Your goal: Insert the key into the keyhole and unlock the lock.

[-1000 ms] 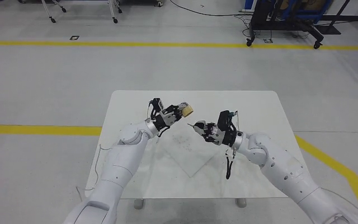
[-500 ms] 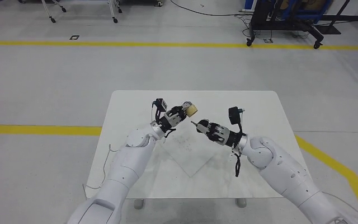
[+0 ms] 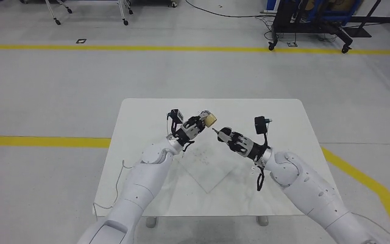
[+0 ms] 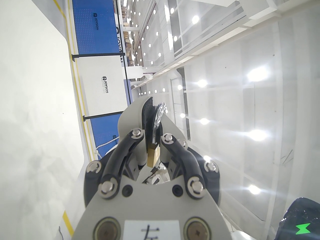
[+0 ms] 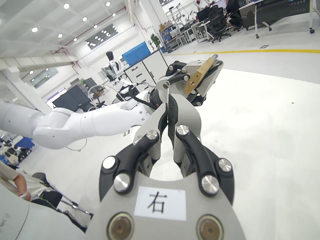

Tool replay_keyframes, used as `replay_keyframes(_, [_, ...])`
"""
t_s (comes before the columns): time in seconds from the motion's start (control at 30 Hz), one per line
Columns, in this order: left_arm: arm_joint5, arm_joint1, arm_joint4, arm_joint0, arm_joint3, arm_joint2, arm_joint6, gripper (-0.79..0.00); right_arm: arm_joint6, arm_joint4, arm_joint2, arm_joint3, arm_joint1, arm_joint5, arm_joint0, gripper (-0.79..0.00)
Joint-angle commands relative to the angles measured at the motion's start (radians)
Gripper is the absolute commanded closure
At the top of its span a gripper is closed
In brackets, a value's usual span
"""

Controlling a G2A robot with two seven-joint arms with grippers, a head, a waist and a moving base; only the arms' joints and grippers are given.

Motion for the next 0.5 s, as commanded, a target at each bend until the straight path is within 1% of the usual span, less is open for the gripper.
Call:
replay_keyframes(0.0, [-0.028, -0.004, 0.007, -0.005, 0.012, 0.009, 0.009, 0.000, -0.002, 0.030, 0.007, -0.007, -0.002, 0.031, -0.015, 0.000])
replay_keyframes(0.2, [-0.098, -0.008, 0.036, -0.015, 0.033, 0.017, 0.031, 0.000, 0.024, 0.063, 0.020, -0.028, -0.009, 0.094, -0.038, 0.000])
replay_keyframes(0.47, [-0.134, -0.007, 0.111, -0.015, 0.022, 0.033, 0.076, 0.000, 0.028, 0.086, 0.041, -0.033, -0.020, 0.137, -0.047, 0.000])
